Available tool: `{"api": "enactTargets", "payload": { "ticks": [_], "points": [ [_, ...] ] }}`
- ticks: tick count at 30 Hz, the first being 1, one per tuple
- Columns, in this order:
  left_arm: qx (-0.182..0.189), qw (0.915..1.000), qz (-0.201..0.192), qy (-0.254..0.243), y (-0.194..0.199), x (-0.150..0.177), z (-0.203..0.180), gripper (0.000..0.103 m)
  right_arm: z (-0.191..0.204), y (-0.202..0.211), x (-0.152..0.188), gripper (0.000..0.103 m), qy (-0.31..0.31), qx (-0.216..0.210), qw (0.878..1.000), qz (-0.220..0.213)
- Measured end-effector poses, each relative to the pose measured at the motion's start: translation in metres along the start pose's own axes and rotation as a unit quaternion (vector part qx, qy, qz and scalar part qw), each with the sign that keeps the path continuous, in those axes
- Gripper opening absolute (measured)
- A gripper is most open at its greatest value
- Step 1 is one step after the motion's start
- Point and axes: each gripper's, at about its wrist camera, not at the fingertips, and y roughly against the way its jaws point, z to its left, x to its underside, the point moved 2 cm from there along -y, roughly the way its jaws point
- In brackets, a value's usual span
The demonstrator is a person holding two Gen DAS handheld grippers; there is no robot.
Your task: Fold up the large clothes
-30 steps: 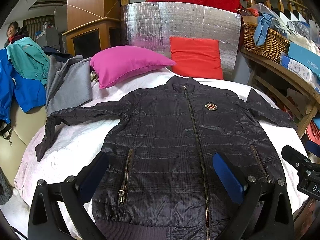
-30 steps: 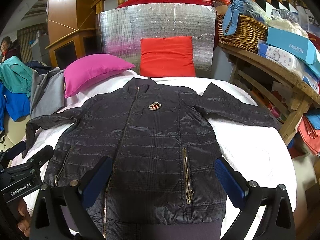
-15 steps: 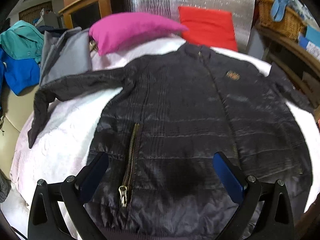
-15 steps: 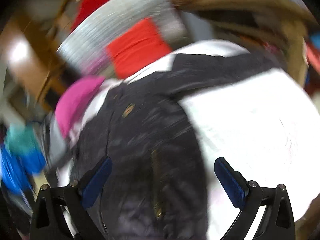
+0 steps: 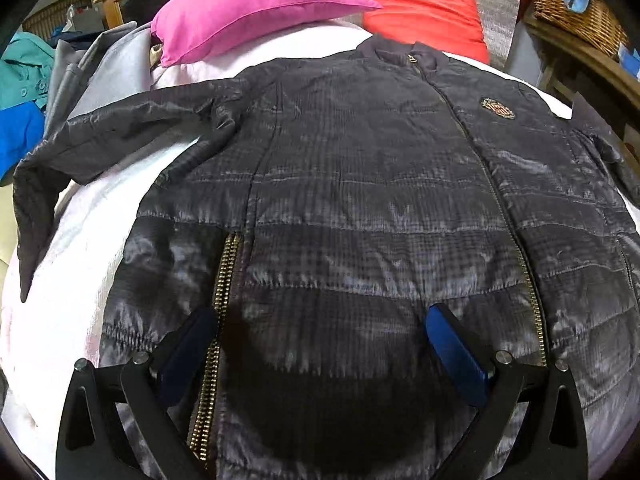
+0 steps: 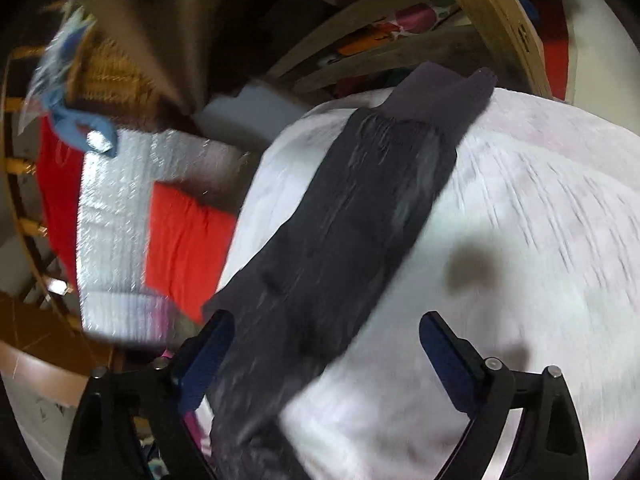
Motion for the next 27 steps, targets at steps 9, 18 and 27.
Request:
{"api": "enactTargets", "payload": {
  "ticks": [9, 18, 27],
  "points": [
    [0.015, 0.9997, -0.007, 0.019, -0.004, 0.005, 0.006, 0.103, 0.003, -0.049, -0.039, 0.033, 0.034, 0.086, 0.996, -0.008],
    [0.013, 0.9996, -0.015, 0.022, -0.001, 0.007, 0.008, 0.103, 0.181, -0.02, -0.003, 0.009, 0.309, 0.121, 0.94, -0.077],
    [0.013, 0.9994, -0.018, 0.025, -0.001, 0.006, 0.008, 0.103, 0.376, -0.031, 0.232, 0.036, 0.556, -0.04, 0.83, -0.035]
  ]
}}
